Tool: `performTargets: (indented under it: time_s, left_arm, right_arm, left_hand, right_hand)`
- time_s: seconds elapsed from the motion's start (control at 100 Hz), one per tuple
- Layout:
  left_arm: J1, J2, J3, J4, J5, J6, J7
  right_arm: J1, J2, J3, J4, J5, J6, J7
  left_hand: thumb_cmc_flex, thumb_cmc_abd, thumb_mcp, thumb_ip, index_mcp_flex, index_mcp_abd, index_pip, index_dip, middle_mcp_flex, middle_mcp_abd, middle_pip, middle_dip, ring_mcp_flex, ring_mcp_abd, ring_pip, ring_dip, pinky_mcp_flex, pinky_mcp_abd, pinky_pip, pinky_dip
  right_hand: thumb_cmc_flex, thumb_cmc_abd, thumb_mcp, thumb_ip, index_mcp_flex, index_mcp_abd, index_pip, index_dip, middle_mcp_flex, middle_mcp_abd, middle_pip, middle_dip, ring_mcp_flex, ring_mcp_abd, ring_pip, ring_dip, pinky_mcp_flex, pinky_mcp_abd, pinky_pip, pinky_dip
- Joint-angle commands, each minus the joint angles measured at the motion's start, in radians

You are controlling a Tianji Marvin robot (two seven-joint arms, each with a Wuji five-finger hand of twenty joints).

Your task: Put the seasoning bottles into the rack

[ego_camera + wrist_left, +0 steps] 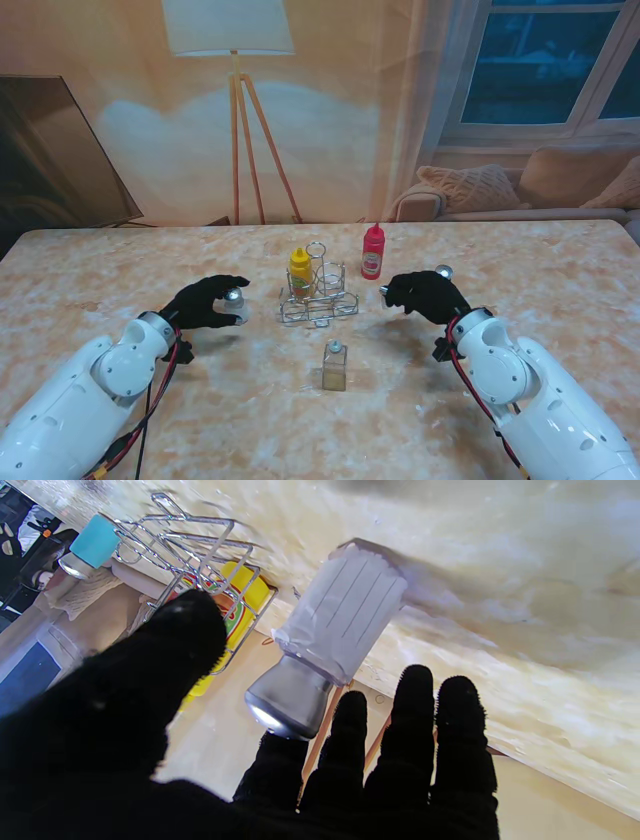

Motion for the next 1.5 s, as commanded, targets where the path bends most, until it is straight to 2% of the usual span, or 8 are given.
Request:
performTargets:
  time_s: [0.0,0.19,0.41,0.52,0.72,1.16,1.22,1.49]
  left_arm:
    - [-0.006,-0.009,0.006,0.005,-0.002,0.011,-0.003]
    - [-0.011,-0.013,0.018,0.000,-0.014,0.036,0.000]
    - [-0.015,-0.015,0.029,-0.005,-0.022,0.060,-0.004]
    - [-0.015,-0.018,0.033,-0.008,-0.033,0.072,-0.004]
    - [-0.018,-0.020,0.035,-0.012,-0.015,0.081,0.018]
    - [-0.026,-0.015,0.030,-0.059,-0.018,0.086,-0.017]
    - [-0.027,-0.013,0.028,-0.070,-0.017,0.081,-0.027]
    - [-0.031,0.005,0.009,-0.143,-0.021,0.066,-0.117]
  right_arm:
    - [-0.011,-0.004,0.000,-0.006,-0.001,0.001,0.012]
    - [-0.012,-0.004,0.002,-0.007,-0.004,0.000,0.010]
    - [-0.014,-0.004,0.005,-0.009,-0.003,0.001,0.010]
    - [-0.014,-0.004,0.005,-0.010,-0.002,0.003,0.011]
    - [-0.014,-0.004,0.004,-0.011,-0.001,0.004,0.013]
    - [-0.011,-0.004,0.004,-0.010,0.001,0.003,0.014]
    - [-0.012,-0.004,0.004,-0.011,0.000,0.003,0.012]
    - [-0.011,-0.005,0.003,-0.011,-0.001,0.005,0.012]
  left_hand:
    - [0.026,-0.049,0.052,-0.022,0.063,-0.003,0.040,0.025,0.040,-0.036,0.037,0.029,0.045,-0.038,0.043,0.061,0.024,-0.036,0.034,0.047]
    - [0.115,-0.057,0.067,-0.017,0.203,-0.042,0.230,0.133,0.197,-0.058,0.146,0.087,0.195,-0.092,0.167,0.206,0.131,-0.095,0.145,0.103]
    - [0.208,-0.024,0.034,-0.004,0.248,-0.077,0.390,0.171,0.295,-0.073,0.213,0.116,0.294,-0.126,0.232,0.272,0.205,-0.110,0.220,0.144]
    - [0.312,-0.030,-0.045,-0.085,0.263,-0.100,0.446,0.161,0.329,-0.072,0.233,0.119,0.339,-0.143,0.244,0.283,0.248,-0.123,0.245,0.152]
    - [0.423,-0.012,-0.137,-0.085,0.284,-0.107,0.494,0.102,0.384,-0.058,0.253,0.128,0.442,-0.154,0.263,0.367,0.361,-0.158,0.312,0.169]
    - [0.564,0.022,-0.245,-0.055,0.308,-0.152,0.681,0.049,0.565,-0.093,0.086,0.334,0.547,-0.182,0.235,0.436,0.439,-0.180,0.343,0.196]
    - [0.570,0.027,-0.252,-0.053,0.310,-0.155,0.706,0.040,0.588,-0.098,0.046,0.369,0.540,-0.156,0.247,0.443,0.439,-0.179,0.343,0.198]
    - [0.577,0.033,-0.254,-0.049,0.318,-0.165,0.742,0.051,0.608,-0.102,0.057,0.388,0.552,-0.171,0.255,0.442,0.437,-0.167,0.342,0.199]
  right_hand:
    - [-0.001,-0.011,0.012,-0.027,0.010,-0.008,0.013,-0.006,0.032,-0.012,0.010,0.035,0.018,-0.011,0.022,0.027,0.000,0.005,0.022,0.001]
    - [-0.001,-0.010,0.012,-0.027,0.012,-0.014,0.014,-0.004,0.033,-0.011,0.011,0.035,0.018,-0.013,0.022,0.027,0.000,0.006,0.022,0.002]
    - [-0.001,-0.008,0.011,-0.027,0.013,-0.011,0.014,-0.004,0.034,-0.011,0.011,0.035,0.018,-0.012,0.022,0.027,-0.001,0.007,0.021,0.002]
    - [-0.001,-0.006,0.010,-0.026,0.013,-0.010,0.013,-0.004,0.034,-0.012,0.011,0.035,0.018,-0.012,0.022,0.027,-0.001,0.007,0.021,0.002]
    - [-0.001,-0.006,0.008,-0.026,0.015,-0.010,0.013,-0.004,0.035,-0.010,0.012,0.035,0.019,-0.012,0.023,0.027,0.000,0.006,0.022,0.002]
    - [0.000,-0.005,0.006,-0.026,0.014,-0.011,0.012,-0.003,0.036,-0.012,0.012,0.035,0.017,-0.012,0.022,0.027,-0.001,0.005,0.021,0.003]
    - [0.001,-0.006,0.006,-0.026,0.014,-0.010,0.012,-0.003,0.035,-0.011,0.011,0.035,0.017,-0.013,0.023,0.027,-0.001,0.005,0.021,0.003]
    - [0.001,-0.006,0.005,-0.025,0.014,-0.010,0.012,-0.002,0.034,-0.010,0.011,0.035,0.018,-0.012,0.023,0.027,-0.001,0.005,0.021,0.003]
